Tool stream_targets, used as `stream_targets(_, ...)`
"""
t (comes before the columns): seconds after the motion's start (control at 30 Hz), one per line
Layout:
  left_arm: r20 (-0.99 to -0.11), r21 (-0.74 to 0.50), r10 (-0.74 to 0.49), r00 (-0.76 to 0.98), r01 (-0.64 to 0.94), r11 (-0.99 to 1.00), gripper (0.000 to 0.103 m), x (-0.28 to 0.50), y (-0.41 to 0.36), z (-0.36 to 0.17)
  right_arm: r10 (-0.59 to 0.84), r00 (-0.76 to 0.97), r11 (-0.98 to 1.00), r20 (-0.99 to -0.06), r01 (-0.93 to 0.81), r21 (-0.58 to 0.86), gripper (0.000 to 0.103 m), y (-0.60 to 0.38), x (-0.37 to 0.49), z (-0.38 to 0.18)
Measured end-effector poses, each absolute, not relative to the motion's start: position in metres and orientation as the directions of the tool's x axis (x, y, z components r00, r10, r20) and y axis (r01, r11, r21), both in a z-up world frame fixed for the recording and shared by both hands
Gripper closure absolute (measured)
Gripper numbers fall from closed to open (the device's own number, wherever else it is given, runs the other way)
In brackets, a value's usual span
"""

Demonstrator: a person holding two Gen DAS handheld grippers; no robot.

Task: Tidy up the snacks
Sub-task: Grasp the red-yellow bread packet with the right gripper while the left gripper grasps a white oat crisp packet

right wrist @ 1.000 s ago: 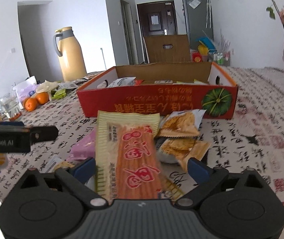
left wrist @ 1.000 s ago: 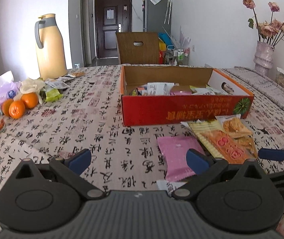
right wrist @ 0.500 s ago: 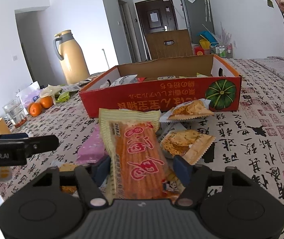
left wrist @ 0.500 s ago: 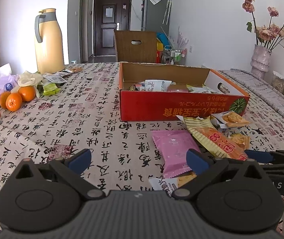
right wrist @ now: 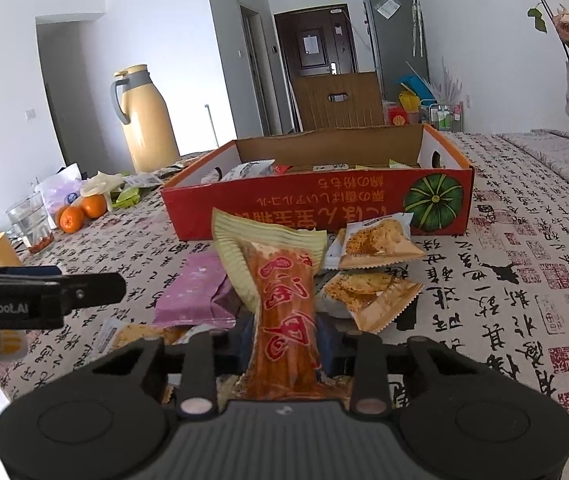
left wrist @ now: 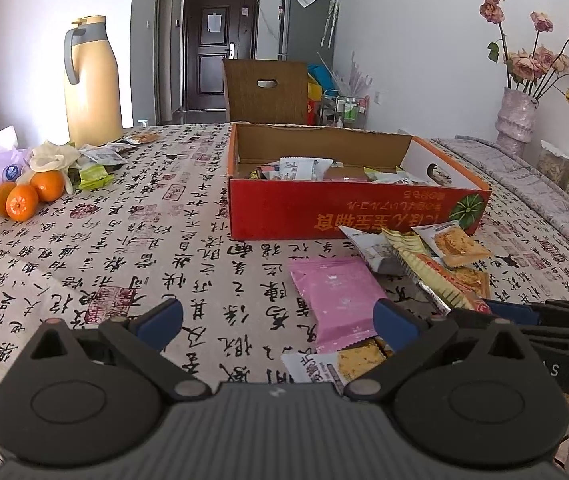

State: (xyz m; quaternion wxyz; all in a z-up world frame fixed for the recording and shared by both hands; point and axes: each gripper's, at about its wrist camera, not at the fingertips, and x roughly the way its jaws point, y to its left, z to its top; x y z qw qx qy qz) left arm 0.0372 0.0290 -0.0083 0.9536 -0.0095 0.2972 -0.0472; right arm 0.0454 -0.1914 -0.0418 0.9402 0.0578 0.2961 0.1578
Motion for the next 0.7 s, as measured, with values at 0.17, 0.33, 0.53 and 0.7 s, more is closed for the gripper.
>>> stream_targets(0.17, -0.577, -0.047, -0.096, 0.811, 0.084, 0.995, 0.0, 0.036, 0.024, -0.011, 0.319, 0.807, 0.948, -0.496, -0.261, 0.184, 0.072, -0.195, 0.034, -0.033)
stream_targets(0.33, -0.6, -0.042, -0.087, 0.795, 0.077, 0.996, 0.0, 0.038, 0.016, -0.016, 0.292, 0.84, 0.956, -0.457, -0.242, 0.166, 0.072, -0.204, 0.025, -0.025)
stream_targets(0.53, -0.643, -0.039, -0.068, 0.763, 0.056, 0.998, 0.0, 0.04, 0.005, -0.028, 0.262, 0.856, 0.964, -0.446, -0.208, 0.168, 0.072, -0.219, 0.018, -0.027)
stream_targets(0.7, -0.677, -0.025, -0.043, 0.734, 0.036, 0.999, 0.0, 0.043, -0.004, -0.038, 0.254, 0.856, 0.965, -0.45, -0.192, 0.181, 0.072, -0.231, 0.014, -0.032)
